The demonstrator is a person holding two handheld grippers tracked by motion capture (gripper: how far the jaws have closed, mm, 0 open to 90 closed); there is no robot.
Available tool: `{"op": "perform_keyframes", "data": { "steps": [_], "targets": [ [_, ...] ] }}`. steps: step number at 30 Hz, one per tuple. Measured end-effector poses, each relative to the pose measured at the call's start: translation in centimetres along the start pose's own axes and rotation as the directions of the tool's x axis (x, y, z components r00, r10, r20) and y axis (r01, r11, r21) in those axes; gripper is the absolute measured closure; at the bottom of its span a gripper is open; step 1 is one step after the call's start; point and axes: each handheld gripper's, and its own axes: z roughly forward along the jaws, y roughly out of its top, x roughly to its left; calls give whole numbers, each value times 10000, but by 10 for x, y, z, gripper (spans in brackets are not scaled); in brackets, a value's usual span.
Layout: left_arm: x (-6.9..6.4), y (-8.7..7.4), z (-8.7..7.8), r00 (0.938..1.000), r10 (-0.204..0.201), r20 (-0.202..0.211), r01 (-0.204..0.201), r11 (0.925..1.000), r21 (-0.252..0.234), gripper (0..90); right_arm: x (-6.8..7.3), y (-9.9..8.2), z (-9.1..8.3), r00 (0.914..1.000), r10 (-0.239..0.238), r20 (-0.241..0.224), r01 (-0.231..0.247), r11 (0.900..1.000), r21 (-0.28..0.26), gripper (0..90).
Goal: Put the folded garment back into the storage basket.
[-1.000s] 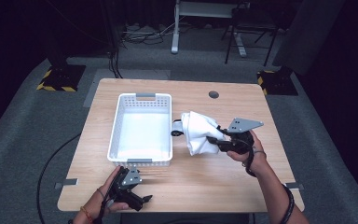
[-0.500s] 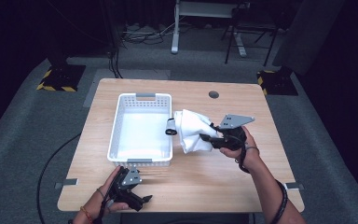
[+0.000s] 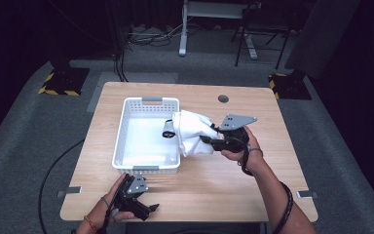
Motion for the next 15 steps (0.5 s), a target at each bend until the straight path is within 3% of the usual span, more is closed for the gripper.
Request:
{"op": "perform_keyframes", "data": {
  "steps": [15],
  "targets": [
    [0, 0, 0, 10000, 9, 14, -9, 10000, 17, 3, 9, 17, 22, 9992, -201, -350, 204, 9998, 77, 615]
  ]
}}
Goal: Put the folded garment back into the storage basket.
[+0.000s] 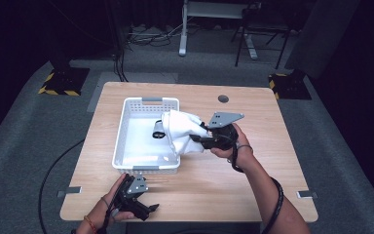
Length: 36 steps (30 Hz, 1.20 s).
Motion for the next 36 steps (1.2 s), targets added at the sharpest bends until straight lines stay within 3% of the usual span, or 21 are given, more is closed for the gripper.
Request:
{"op": "perform_keyframes", "data": {
  "steps": [36],
  "targets": [
    [0, 0, 0, 10000, -4, 6, 4, 10000, -15, 3, 14, 19, 62, 9981, -13, -614, 43, 9988, 486, 614]
  ]
}}
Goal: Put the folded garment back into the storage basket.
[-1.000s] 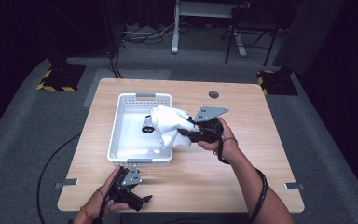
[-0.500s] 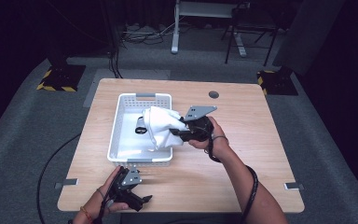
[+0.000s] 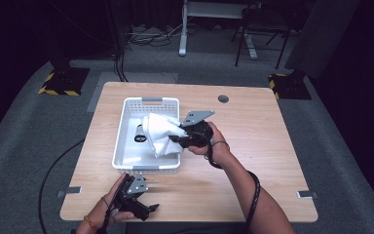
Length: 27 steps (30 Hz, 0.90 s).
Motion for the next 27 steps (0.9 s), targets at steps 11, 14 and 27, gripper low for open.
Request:
{"op": "perform_keyframes", "data": {
  "steps": [11, 14, 27],
  "targets": [
    [0, 0, 0, 10000, 1, 0, -1, 10000, 2, 3, 3, 0, 18, 9997, 118, -192, -114, 9997, 224, 613],
    [0, 0, 0, 10000, -5, 1, 5, 10000, -3, 3, 4, -1, 22, 9998, 88, -173, -83, 9995, 307, 613],
    [0, 0, 0, 10000, -14, 2, 14, 10000, 10, 3, 4, -3, 43, 9998, 147, -137, -137, 9974, 705, 613]
  ]
}}
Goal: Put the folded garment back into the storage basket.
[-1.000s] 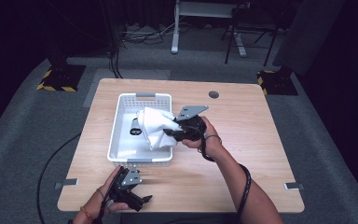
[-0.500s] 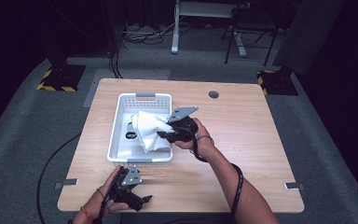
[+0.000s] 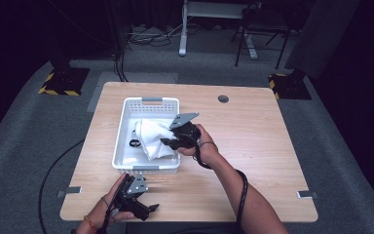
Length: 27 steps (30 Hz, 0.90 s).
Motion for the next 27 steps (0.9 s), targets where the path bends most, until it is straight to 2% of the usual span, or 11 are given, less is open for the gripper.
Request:
{"op": "perform_keyframes", "data": {
  "steps": [27],
  "targets": [
    [0, 0, 0, 10000, 0, 0, 0, 10000, 0, 2, 5, -5, 25, 9997, 213, 121, -220, 9976, 653, 609]
  ]
}}
